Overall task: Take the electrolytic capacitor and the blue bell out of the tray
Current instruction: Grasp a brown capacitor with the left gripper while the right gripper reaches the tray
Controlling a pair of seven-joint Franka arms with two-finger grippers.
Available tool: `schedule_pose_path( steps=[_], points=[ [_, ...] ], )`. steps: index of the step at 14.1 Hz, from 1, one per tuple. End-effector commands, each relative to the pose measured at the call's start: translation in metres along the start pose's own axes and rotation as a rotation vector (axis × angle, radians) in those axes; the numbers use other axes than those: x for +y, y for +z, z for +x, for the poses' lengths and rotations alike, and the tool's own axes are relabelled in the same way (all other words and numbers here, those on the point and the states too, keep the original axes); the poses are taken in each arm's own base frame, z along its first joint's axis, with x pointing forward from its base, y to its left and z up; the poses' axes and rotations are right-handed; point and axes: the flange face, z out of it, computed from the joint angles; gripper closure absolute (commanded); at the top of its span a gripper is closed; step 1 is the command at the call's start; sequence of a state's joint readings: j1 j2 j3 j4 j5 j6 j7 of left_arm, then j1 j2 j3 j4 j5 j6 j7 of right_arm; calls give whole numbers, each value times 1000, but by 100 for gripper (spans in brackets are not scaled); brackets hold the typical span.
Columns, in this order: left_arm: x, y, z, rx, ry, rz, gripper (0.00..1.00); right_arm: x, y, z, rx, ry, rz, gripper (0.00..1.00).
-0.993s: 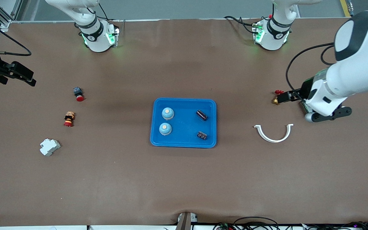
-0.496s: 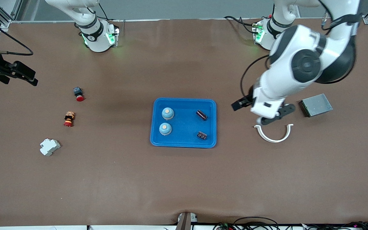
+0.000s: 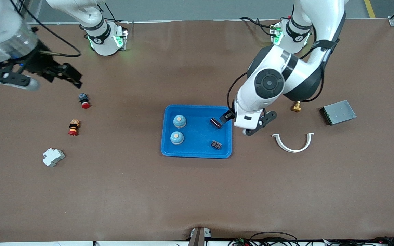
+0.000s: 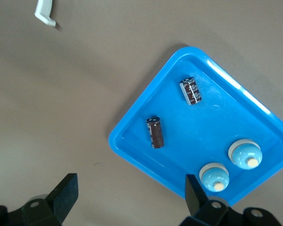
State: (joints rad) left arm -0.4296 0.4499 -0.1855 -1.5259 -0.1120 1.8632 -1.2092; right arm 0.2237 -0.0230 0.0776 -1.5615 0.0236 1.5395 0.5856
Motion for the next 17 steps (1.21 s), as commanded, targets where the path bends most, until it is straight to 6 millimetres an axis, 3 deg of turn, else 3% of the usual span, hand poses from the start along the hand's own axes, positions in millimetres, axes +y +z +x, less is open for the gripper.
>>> schedule_pose_path(
  steps=[1, 6, 9, 14, 17],
  points=[
    [8, 41, -10, 10, -82, 17, 0, -51, 28, -9, -30, 15, -11, 0],
    [27, 112, -17, 18, -123, 32, 1, -127, 105, -12, -90, -81, 10, 0],
    [28, 148, -26, 45, -106, 18, 11, -159, 133, -25, -101, -135, 9, 0],
    [22, 178, -22, 58, -153, -9, 20, -178, 167, -26, -133, -139, 4, 0],
    [27, 198, -26, 95, -195, -20, 23, -178, 172, -24, -132, -146, 4, 0]
  ],
)
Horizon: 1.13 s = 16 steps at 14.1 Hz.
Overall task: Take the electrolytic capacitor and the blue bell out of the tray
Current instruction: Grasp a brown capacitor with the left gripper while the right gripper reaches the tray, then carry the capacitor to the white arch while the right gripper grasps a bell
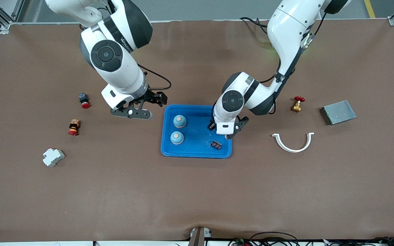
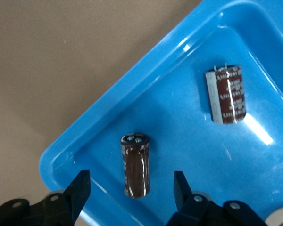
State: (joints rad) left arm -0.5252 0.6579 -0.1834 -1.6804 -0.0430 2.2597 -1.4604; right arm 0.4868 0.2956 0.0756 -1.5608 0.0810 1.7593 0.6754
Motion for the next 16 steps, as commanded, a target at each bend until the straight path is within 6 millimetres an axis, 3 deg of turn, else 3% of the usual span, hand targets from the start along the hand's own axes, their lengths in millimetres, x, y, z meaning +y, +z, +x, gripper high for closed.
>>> schedule_pose_path(
  steps=[1, 5, 7, 9, 11, 12, 16],
  points=[
    [2, 22, -11, 59, -40, -9, 25, -3, -3, 4, 3, -2, 12, 0],
    [3, 35, -10, 71, -45, -13, 29, -5, -3, 3, 8, -8, 4, 0],
    [3, 38, -10, 72, -43, -11, 41, -5, 0, 5, 10, -9, -5, 0],
    [3, 38, -12, 71, -41, -11, 60, -7, 18, 12, 10, -16, -33, 0],
    [3, 36, -14, 76, -28, -10, 93, -23, 21, 9, 59, -36, 4, 0],
    [4, 32, -17, 79, -19, -11, 100, -30, 29, 7, 66, -35, 10, 0],
    [3, 1, -15, 90, -17, 7, 100, -39, 53, 17, 76, -28, 36, 0]
  ],
)
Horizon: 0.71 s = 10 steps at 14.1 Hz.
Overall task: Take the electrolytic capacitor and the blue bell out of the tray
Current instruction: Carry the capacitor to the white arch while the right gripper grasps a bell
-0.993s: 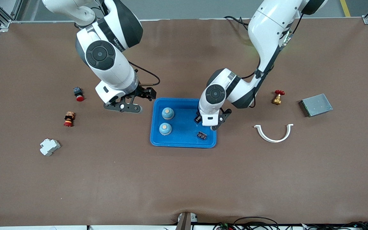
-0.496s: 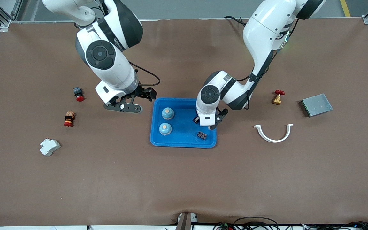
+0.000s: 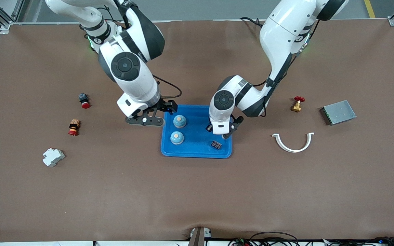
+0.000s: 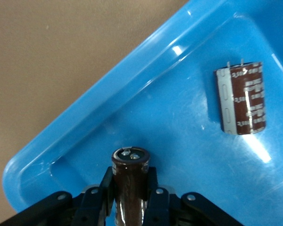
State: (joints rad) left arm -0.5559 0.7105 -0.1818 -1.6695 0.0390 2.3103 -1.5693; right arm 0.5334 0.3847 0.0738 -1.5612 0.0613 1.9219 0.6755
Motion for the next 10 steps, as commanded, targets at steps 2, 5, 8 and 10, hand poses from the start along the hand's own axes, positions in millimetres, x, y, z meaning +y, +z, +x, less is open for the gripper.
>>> schedule_pose_path(
  steps=[2, 5, 8, 10],
  points=[
    [-4, -56, 6, 44, 10, 0, 100, -6, 28, 7, 21, 36, 17, 0],
    [-12, -97, 19, 73, 55, 16, 100, -2, 64, 7, 50, 65, 39, 0],
    [-28, -142, 47, 81, 65, 55, 100, -2, 84, 8, 38, 63, 27, 0],
    [-47, -172, 82, 79, 78, 85, 100, -2, 99, 10, 26, 65, 18, 0]
  ],
)
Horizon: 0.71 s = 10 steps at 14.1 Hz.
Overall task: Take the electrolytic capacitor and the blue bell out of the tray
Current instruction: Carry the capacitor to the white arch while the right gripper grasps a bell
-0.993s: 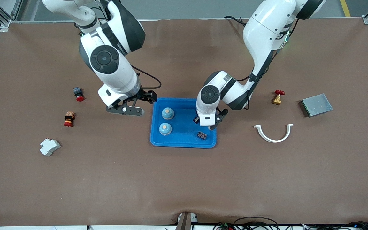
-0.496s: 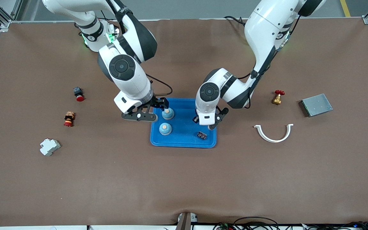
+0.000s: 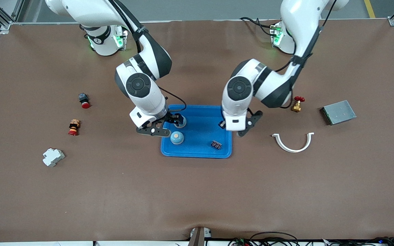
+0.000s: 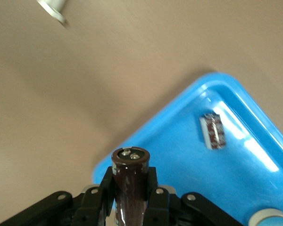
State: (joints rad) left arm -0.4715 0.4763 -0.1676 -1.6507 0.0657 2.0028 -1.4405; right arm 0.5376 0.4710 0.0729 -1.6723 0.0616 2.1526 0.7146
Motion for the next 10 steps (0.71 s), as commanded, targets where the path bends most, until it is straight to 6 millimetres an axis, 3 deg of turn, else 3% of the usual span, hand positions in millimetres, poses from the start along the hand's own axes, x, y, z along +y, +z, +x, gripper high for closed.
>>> schedule_pose_path(
  steps=[1, 5, 10],
  points=[
    [-33, -33, 42, 13, 30, 40, 100, -3, 22, 1, -2, 15, -5, 0],
    [-46, -26, 69, -3, 56, 75, 100, -12, 56, -8, -28, -6, -27, 0],
    [-86, -5, 156, -48, 142, 99, 100, -18, 81, -16, -55, -32, -50, 0]
  ],
)
